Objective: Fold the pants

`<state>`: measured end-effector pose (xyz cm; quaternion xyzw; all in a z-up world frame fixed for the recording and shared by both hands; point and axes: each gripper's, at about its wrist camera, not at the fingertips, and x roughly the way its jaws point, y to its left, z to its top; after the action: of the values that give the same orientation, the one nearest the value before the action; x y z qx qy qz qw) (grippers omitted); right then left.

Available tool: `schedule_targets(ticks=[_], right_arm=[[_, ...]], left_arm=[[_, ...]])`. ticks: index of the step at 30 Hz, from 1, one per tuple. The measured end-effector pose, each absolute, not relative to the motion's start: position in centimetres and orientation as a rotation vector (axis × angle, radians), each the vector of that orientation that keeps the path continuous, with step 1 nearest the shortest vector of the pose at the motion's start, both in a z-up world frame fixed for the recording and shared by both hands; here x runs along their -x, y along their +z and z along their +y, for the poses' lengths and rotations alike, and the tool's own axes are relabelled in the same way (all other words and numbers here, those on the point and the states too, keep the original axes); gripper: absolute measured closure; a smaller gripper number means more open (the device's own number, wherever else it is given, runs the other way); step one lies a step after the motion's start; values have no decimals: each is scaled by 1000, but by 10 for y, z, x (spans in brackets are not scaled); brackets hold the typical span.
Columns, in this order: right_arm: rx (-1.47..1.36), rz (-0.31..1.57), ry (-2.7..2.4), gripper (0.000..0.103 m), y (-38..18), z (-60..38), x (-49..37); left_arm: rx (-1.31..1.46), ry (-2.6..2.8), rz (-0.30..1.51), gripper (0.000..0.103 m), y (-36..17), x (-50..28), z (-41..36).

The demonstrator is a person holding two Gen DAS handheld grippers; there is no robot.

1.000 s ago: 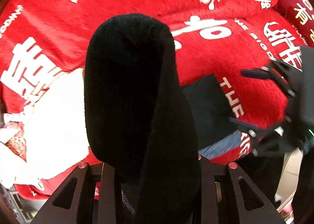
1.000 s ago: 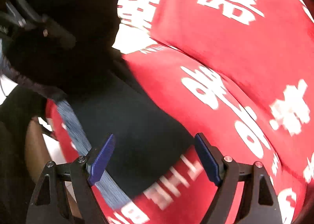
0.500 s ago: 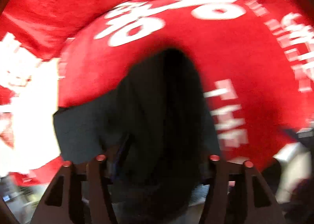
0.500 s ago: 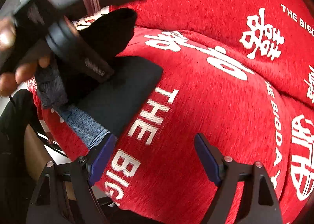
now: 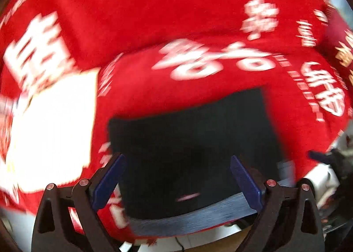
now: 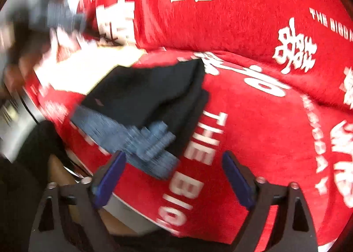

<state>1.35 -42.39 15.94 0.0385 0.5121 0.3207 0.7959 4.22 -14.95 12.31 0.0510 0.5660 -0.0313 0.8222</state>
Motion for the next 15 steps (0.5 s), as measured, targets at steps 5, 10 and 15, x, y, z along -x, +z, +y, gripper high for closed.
schedule_targets(ticks=[5, 10, 15], right_arm=[[-231, 1196, 600, 8, 131, -395, -43], [-162, 1300, 557, 77, 127, -351, -54], [-297, 1199, 516, 81, 163, -381, -44]], left_arm=[[35, 29, 1294, 7, 58, -24, -102], [98, 10, 1286, 7, 47, -19, -98], [102, -10, 1230, 7, 60, -5, -86]])
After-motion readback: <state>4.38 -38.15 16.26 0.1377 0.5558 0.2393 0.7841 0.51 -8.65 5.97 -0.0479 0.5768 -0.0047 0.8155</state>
